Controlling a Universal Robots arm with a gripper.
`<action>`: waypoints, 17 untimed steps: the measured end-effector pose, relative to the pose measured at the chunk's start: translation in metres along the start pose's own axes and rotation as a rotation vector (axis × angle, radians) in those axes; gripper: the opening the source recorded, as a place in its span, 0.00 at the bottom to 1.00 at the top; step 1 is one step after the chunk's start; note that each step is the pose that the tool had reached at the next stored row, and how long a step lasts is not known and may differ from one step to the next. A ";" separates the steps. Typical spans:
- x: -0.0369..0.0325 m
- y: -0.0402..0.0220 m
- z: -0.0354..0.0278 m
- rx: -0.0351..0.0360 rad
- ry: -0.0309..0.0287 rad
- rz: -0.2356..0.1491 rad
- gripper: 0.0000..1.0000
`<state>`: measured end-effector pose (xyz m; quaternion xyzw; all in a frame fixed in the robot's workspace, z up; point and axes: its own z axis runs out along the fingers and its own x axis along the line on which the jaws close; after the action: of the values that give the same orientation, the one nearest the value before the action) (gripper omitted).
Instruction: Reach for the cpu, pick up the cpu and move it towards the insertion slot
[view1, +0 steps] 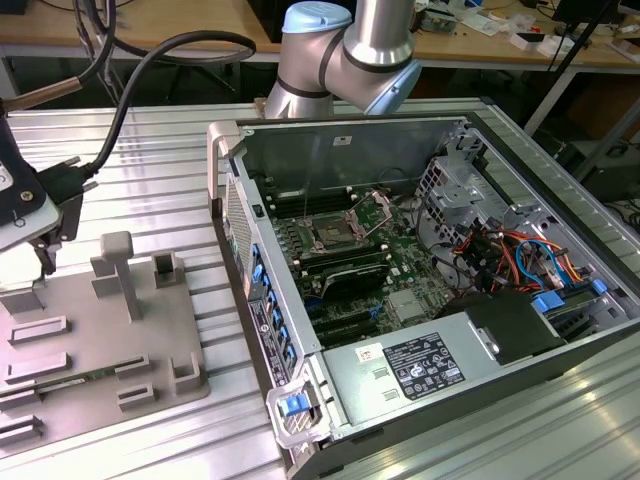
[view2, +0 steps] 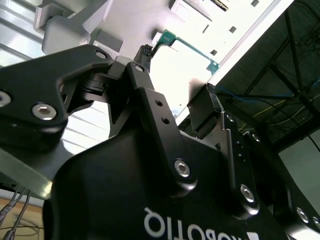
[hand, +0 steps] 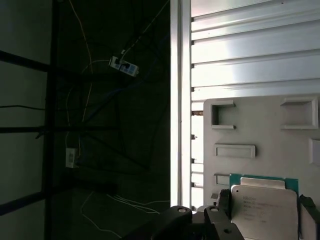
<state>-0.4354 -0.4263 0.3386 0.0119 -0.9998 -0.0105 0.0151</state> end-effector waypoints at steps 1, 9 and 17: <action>0.0000 0.0000 -0.0001 -0.0002 -0.0003 0.000 0.55; -0.0105 -0.0003 -0.0006 -0.0001 -0.0001 0.000 0.55; -0.0109 0.0002 -0.0228 0.0000 -0.0001 0.000 0.55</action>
<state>-0.4238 -0.4264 0.3611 0.0119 -0.9998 -0.0105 0.0151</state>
